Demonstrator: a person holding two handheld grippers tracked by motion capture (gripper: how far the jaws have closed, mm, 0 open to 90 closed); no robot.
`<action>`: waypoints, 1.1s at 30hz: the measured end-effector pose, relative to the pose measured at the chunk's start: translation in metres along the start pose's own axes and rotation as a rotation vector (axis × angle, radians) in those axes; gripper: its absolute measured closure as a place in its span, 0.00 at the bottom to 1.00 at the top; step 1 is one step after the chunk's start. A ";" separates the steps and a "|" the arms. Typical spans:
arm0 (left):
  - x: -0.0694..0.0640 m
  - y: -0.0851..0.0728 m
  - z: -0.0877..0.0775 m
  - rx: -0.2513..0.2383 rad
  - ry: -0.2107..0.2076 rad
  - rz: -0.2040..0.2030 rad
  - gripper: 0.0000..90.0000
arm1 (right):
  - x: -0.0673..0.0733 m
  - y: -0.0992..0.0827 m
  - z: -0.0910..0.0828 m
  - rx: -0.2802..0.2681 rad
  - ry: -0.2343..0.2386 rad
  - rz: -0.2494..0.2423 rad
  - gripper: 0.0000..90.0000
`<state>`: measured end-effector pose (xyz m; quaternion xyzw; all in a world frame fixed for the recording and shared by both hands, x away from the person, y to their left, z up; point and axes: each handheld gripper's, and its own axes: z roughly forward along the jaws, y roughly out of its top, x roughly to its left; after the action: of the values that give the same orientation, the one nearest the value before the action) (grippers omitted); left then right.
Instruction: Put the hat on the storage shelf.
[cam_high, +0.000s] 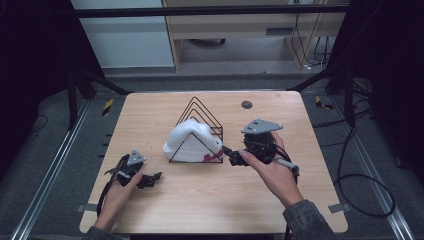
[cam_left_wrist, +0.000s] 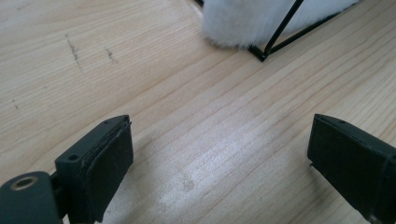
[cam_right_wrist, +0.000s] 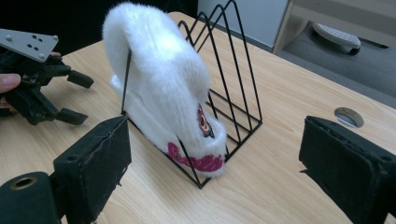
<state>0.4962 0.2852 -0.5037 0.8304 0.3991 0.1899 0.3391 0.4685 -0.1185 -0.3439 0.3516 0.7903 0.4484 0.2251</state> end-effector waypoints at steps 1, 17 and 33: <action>0.000 -0.001 0.000 0.010 -0.001 -0.001 0.07 | -0.001 -0.002 -0.002 -0.003 -0.003 0.002 0.11; 0.000 -0.002 0.004 0.009 -0.030 -0.005 0.00 | -0.010 -0.049 -0.025 0.030 -0.081 0.015 0.12; -0.001 -0.003 0.004 0.009 -0.027 -0.008 0.00 | -0.038 -0.131 -0.018 0.123 -0.175 0.066 0.13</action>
<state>0.4967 0.2841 -0.5083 0.8330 0.3985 0.1754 0.3415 0.4343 -0.2029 -0.4469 0.4285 0.7816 0.3740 0.2563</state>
